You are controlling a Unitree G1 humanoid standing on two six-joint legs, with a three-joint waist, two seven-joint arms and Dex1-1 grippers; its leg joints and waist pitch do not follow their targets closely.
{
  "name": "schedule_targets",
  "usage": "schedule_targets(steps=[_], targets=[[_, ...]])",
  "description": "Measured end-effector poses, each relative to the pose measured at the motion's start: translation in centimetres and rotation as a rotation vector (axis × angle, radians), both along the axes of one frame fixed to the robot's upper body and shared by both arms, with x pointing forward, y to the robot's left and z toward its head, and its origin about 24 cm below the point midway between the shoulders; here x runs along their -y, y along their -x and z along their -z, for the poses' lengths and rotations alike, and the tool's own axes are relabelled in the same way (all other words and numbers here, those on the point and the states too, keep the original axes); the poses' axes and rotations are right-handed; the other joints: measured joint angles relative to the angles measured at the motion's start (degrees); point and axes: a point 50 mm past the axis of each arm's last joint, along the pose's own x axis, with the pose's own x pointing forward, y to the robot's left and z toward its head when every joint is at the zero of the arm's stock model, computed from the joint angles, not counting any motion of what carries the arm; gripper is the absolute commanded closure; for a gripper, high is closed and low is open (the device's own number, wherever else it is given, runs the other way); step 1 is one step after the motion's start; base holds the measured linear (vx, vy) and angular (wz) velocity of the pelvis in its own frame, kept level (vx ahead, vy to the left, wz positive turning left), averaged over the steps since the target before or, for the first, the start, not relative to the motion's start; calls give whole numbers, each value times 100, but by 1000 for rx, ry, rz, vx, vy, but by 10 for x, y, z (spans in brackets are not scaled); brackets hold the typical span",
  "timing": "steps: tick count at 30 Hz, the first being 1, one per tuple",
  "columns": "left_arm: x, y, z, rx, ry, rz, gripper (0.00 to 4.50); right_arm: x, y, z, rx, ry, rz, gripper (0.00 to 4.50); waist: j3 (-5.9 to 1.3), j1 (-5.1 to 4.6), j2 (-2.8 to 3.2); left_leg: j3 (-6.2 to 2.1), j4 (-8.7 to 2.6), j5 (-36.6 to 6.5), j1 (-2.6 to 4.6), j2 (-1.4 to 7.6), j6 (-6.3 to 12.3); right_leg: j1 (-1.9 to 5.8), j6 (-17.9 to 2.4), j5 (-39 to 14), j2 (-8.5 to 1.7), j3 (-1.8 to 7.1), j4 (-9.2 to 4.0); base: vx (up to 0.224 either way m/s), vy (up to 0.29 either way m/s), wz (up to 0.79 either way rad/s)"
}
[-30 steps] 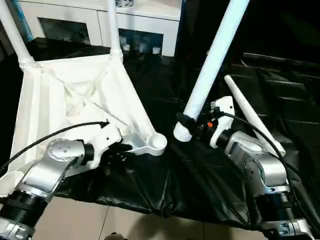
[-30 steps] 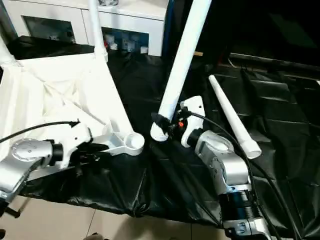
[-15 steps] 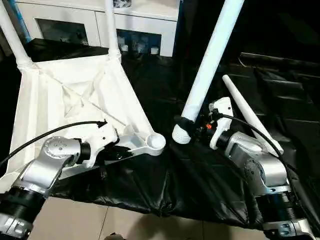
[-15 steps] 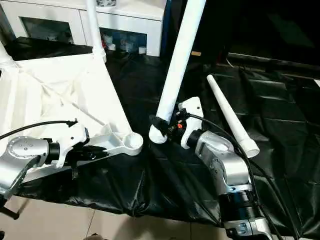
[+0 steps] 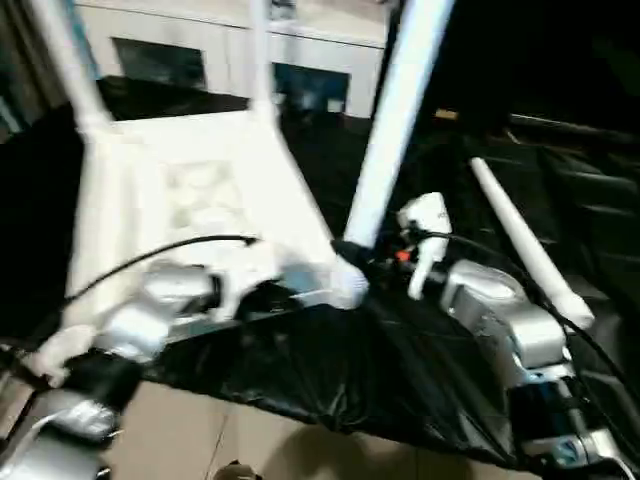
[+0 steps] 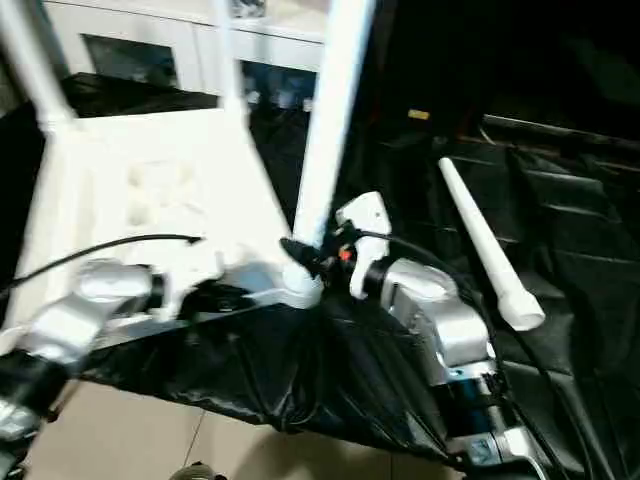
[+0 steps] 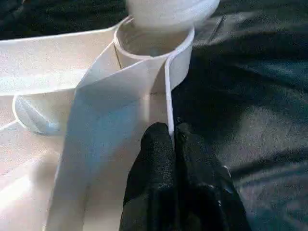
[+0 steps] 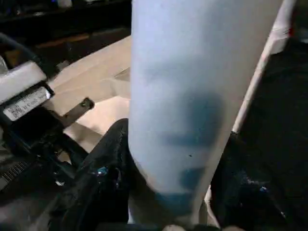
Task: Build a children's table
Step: Insert table leg to table base
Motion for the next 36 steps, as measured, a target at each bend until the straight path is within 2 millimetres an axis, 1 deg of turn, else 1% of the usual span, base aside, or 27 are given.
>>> schedule_targets(steps=[2,5,12,21,29,36], targets=[[5,0,1,2,6,14,450,1,-1,5,-18,10,8,261,0,21,0,1,0,1,-1,-1,-1,0,0,0,-2,0,1,0,0,0],[6,-1,1,6,4,24,450,2,-2,9,-27,21,15,262,0,27,1,0,-3,3,-1,1,-5,-3,3,-1,-1,-4,3,0,0,0],[5,-1,1,-2,7,33,450,6,-7,11,15,56,39,262,-2,24,-4,-1,-6,4,-4,2,-6,-3,9,-4,-1,-5,1,0,0,0],[3,-1,0,-7,8,40,450,8,-8,16,4,73,43,262,-2,16,-4,-3,-14,4,-7,3,-7,-8,12,-7,2,-7,0,0,0,0],[3,-2,1,-19,13,30,450,13,-12,29,-81,-101,112,262,-3,1,-1,-4,-13,5,-3,3,-7,-4,11,-6,2,-7,-1,0,0,0],[4,-3,1,-22,13,29,450,15,-12,34,-98,-163,140,262,-4,6,2,-4,-13,5,-1,3,-8,0,11,-6,1,-7,-1,0,0,0]])
